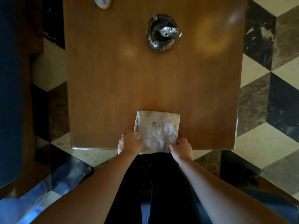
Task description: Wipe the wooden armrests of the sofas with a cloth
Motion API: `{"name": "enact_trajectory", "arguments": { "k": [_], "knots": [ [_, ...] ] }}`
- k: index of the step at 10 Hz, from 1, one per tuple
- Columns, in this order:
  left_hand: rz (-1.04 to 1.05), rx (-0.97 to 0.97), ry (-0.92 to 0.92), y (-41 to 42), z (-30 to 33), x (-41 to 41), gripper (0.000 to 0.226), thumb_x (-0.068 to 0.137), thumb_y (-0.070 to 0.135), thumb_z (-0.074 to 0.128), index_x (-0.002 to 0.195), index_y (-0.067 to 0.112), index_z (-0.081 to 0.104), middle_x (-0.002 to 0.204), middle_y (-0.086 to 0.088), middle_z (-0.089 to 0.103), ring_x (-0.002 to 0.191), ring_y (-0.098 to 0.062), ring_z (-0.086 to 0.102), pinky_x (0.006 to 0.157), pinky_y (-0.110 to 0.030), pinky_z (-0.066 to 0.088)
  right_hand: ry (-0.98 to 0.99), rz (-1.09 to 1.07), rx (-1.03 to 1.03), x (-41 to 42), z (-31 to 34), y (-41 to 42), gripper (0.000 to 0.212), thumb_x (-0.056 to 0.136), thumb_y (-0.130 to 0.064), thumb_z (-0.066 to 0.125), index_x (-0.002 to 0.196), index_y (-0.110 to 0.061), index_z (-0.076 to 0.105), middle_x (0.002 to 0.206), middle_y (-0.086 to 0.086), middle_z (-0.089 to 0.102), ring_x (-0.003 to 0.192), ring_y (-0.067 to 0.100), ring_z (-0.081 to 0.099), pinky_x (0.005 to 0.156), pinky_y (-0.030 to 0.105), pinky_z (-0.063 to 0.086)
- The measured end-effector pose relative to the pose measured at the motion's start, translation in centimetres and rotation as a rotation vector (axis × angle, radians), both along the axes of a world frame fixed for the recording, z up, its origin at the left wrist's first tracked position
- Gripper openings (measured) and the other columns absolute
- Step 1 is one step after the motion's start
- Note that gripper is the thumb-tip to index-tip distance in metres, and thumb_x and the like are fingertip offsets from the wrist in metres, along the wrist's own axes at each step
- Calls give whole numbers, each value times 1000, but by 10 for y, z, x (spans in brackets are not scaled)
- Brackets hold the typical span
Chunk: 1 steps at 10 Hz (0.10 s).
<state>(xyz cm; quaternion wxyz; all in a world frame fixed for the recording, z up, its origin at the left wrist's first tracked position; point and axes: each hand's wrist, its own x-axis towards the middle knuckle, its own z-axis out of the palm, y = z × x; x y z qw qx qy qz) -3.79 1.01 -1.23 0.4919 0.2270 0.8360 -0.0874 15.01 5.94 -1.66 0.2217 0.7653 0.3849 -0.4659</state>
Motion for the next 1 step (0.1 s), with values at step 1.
{"name": "enact_trajectory", "arguments": {
  "k": [1],
  "knots": [
    [-187,12,84,8,41,1,46,93,39,54,135,20,51,140,-5,54,136,-32,41,108,-47,38,-5,89,-35,-15,36,7,47,99,-30,57,143,-13,50,142,12,53,128,30,52,105,44,51]
  ]
}}
